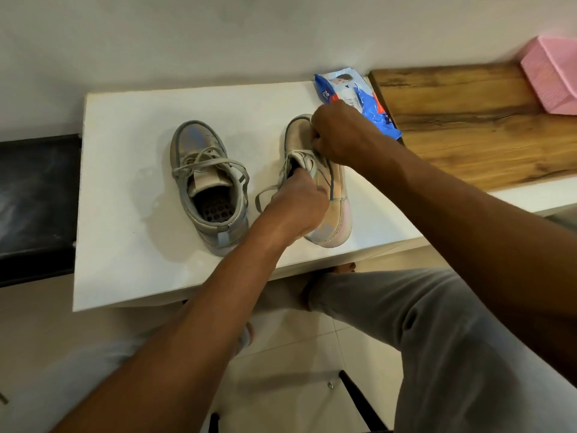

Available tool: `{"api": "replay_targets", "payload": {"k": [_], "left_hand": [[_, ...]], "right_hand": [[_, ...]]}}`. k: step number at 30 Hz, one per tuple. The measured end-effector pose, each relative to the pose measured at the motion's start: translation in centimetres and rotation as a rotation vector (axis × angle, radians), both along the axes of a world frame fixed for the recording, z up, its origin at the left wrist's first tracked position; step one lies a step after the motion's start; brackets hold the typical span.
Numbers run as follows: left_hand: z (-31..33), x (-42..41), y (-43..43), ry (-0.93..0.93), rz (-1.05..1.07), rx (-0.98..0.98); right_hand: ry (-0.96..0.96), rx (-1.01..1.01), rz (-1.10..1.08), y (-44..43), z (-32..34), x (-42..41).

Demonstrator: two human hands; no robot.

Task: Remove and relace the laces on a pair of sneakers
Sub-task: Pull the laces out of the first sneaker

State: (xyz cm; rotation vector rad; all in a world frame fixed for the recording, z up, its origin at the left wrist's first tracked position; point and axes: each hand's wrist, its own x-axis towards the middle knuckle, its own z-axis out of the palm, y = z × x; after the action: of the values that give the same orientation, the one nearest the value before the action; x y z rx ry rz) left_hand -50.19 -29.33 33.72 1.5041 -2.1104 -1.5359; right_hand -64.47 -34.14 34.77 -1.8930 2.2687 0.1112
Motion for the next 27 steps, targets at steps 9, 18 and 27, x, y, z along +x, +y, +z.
{"api": "replay_targets", "payload": {"k": [9, 18, 27], "left_hand": [[0.0, 0.0, 0.0, -0.009, 0.060, 0.063], [-0.2, -0.2, -0.1, -0.007, 0.062, 0.077], [0.3, -0.2, 0.1, -0.020, 0.032, 0.050]], "right_hand": [[-0.015, 0.000, -0.013, 1.1, 0.0, 0.0], [-0.096, 0.035, -0.039, 2.1, 0.2, -1.1], [0.027, -0.031, 0.009, -0.2, -0.5, -0.2]]}}
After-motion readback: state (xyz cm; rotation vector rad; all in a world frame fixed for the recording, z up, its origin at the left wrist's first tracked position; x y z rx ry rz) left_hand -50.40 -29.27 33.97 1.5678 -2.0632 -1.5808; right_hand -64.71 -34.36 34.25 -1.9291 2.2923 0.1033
